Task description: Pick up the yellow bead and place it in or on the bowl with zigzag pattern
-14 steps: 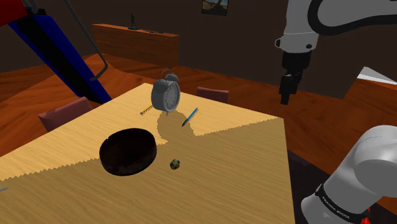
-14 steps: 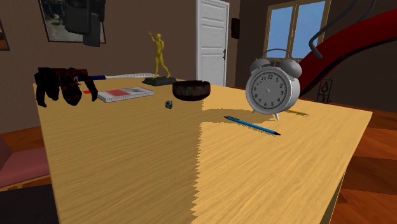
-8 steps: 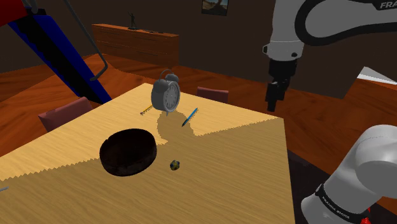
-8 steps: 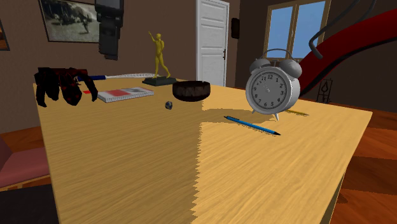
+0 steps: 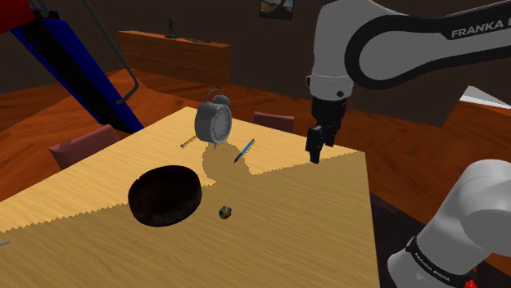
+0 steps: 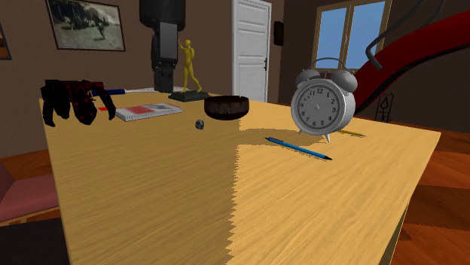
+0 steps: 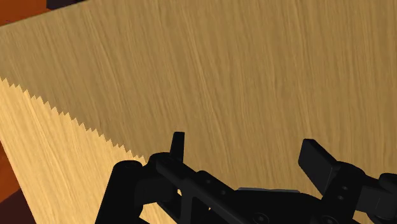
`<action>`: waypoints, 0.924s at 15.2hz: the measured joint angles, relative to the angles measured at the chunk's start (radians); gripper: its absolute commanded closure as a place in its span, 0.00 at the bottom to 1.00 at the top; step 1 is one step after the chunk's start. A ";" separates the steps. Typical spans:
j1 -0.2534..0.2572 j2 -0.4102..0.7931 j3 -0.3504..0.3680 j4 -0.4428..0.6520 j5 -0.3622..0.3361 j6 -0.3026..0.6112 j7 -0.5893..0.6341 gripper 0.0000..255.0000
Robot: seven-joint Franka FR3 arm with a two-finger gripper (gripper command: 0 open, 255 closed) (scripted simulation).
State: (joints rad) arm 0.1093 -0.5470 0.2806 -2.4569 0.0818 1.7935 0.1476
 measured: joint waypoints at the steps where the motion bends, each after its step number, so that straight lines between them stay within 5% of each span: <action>1: 0.004 0.021 0.014 0.005 0.004 0.022 0.013 0.00; 8: 0.031 0.228 0.139 0.096 0.008 0.171 0.151 0.00; 14: 0.046 0.424 0.230 0.202 -0.061 0.279 0.285 0.00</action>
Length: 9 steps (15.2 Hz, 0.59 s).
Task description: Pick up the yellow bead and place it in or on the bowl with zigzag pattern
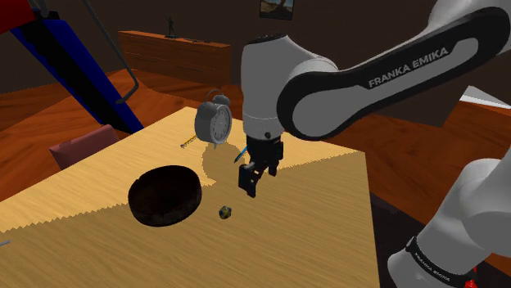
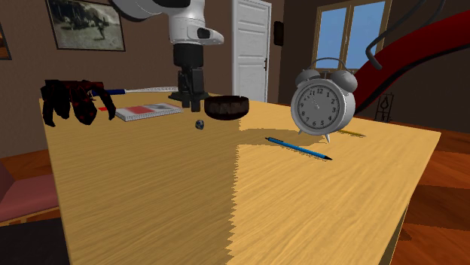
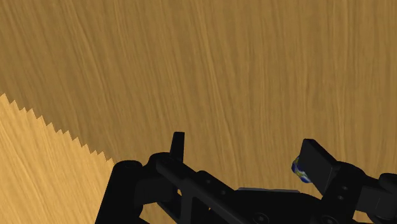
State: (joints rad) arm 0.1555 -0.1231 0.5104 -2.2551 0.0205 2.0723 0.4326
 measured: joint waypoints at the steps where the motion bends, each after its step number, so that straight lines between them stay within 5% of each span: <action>1: 0.002 0.040 0.012 0.022 -0.021 0.018 0.024 0.00; 9: 0.070 0.304 0.059 0.209 -0.191 0.078 0.212 0.00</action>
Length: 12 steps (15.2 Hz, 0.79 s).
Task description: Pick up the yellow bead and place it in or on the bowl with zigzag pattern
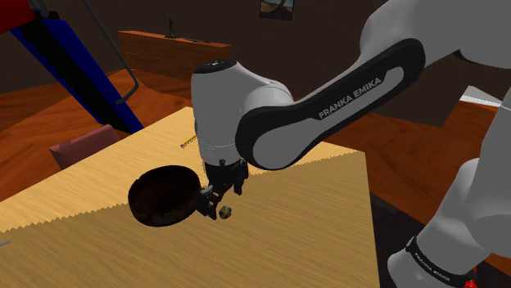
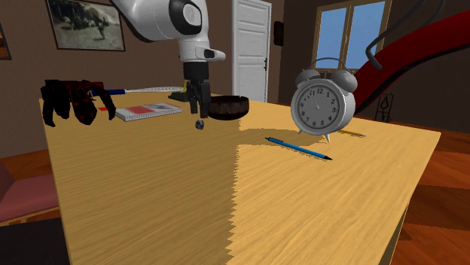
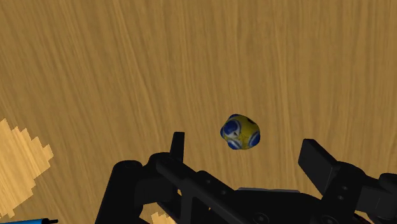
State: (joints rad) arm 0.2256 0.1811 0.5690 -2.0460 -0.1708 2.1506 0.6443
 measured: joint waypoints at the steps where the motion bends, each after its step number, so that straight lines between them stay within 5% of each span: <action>1: 0.003 0.010 -0.001 0.000 -0.007 0.009 0.006 0.00; 12: 0.012 0.060 -0.013 -0.025 -0.047 0.074 0.034 0.00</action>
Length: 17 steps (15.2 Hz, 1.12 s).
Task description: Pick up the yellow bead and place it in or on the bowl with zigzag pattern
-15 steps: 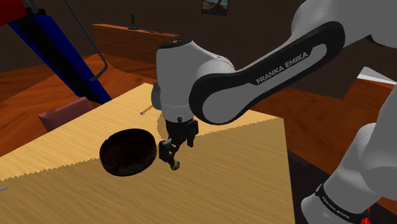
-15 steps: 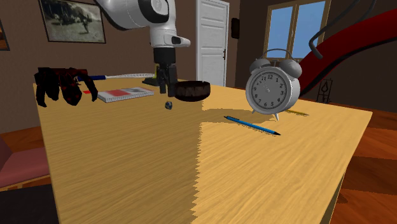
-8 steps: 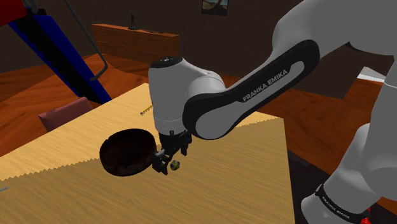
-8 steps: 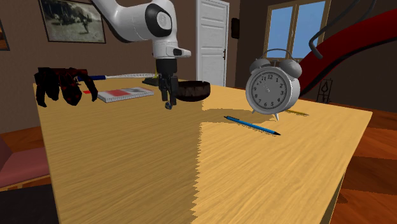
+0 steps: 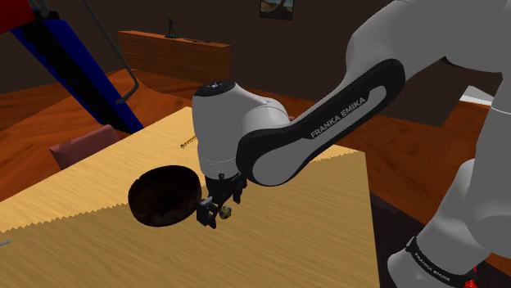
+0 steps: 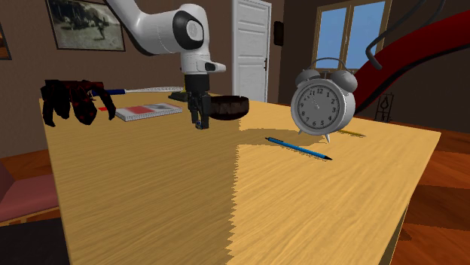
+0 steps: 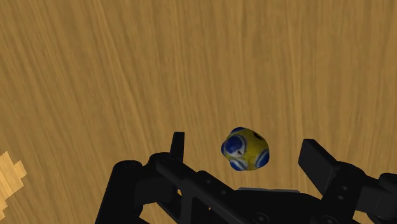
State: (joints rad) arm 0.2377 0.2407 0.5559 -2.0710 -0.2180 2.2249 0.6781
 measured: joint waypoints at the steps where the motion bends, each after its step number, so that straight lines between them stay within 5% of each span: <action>1: 0.000 0.000 0.000 0.000 0.000 0.000 0.000 0.00; 2: 0.000 0.000 0.000 0.000 0.000 0.000 0.000 1.00; 17: -0.007 -0.034 0.009 0.018 0.027 -0.045 -0.019 1.00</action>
State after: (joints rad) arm 0.2307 0.2069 0.5651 -2.0531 -0.1913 2.1804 0.6593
